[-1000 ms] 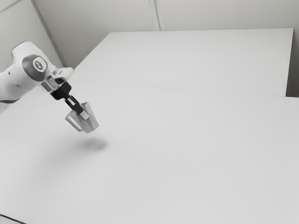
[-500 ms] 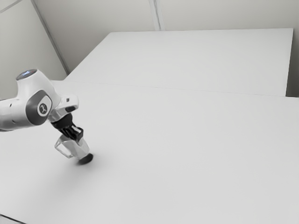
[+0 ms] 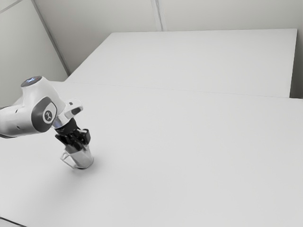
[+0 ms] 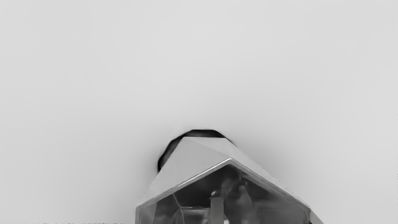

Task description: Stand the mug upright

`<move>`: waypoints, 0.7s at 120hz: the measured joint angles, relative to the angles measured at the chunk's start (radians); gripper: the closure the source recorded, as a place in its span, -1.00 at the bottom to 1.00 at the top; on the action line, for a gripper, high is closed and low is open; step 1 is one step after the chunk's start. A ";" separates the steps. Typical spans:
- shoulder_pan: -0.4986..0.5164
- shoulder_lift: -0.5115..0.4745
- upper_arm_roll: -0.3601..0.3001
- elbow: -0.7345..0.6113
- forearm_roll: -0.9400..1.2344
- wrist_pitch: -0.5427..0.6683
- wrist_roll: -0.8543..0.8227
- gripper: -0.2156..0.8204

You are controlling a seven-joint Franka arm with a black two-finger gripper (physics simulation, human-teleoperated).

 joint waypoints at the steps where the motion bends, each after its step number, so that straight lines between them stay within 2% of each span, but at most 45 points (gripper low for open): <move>1: 0.000 0.000 0.000 0.000 0.000 0.000 -0.003 0.27; 11: 0.000 -0.001 0.000 0.000 -0.001 0.002 -0.032 0.00; 22: 0.000 -0.004 0.000 0.002 -0.001 0.005 -0.060 -0.19; 39: -0.005 -0.019 0.001 0.035 -0.001 0.004 -0.090 -0.37; 50: -0.003 -0.024 0.001 0.113 -0.001 -0.022 -0.088 -0.43; 60: -0.002 -0.024 0.000 0.283 0.000 -0.132 -0.081 -0.47; 72: -0.009 -0.013 -0.010 0.554 0.001 -0.349 -0.074 -0.50; 84: -0.013 0.080 -0.051 0.876 0.001 -0.590 -0.062 -0.52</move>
